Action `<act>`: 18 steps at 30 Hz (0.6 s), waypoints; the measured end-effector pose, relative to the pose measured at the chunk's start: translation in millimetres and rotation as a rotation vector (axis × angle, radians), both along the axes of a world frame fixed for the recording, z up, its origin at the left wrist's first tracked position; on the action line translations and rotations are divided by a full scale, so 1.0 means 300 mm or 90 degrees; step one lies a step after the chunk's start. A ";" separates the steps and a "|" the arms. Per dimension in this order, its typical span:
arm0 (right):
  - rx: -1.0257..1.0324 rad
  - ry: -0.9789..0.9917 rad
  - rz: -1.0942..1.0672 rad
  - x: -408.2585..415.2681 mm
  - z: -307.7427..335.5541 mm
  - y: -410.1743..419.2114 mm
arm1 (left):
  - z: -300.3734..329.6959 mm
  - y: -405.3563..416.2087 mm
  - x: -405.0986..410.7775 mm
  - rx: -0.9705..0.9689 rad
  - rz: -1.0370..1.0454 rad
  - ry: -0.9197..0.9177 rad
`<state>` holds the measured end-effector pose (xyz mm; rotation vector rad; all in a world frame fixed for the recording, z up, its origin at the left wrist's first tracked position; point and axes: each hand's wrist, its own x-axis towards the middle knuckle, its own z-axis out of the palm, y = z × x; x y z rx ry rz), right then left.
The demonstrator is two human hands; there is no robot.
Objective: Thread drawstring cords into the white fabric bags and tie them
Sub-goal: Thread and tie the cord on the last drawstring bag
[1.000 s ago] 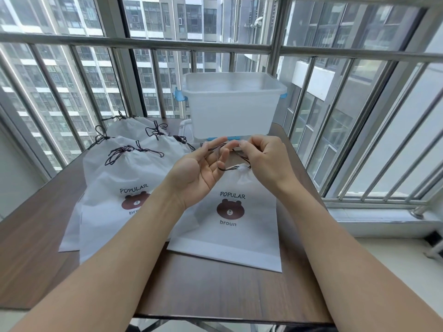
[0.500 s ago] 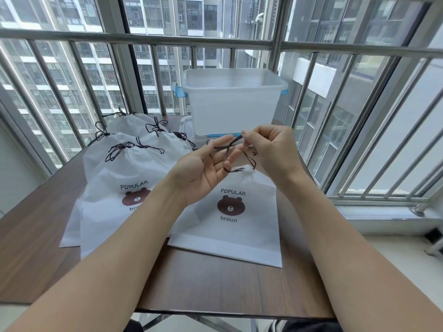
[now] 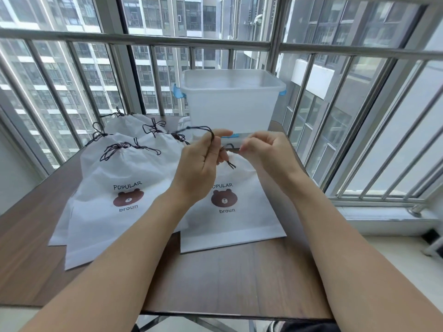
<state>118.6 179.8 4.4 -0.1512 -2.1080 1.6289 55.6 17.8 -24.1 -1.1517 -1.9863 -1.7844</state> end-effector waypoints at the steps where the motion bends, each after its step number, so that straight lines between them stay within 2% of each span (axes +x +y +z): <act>1: -0.060 0.014 0.039 -0.007 -0.004 -0.004 | -0.001 0.000 0.002 -0.001 0.001 0.025; 2: -0.076 0.013 0.072 -0.012 -0.008 -0.011 | 0.000 0.001 0.002 0.005 -0.002 0.032; 6: 0.031 -0.021 0.112 -0.020 -0.037 -0.047 | 0.002 0.010 0.021 0.054 -0.027 -0.005; 11: -0.072 -0.025 0.148 -0.016 -0.025 -0.066 | 0.001 0.010 0.011 0.050 0.040 0.058; 15: -0.085 -0.066 0.191 -0.023 -0.029 -0.070 | 0.012 0.032 0.042 0.124 -0.119 -0.132; 18: -0.112 -0.124 0.189 -0.037 -0.046 -0.052 | 0.020 0.033 0.039 0.139 -0.175 -0.223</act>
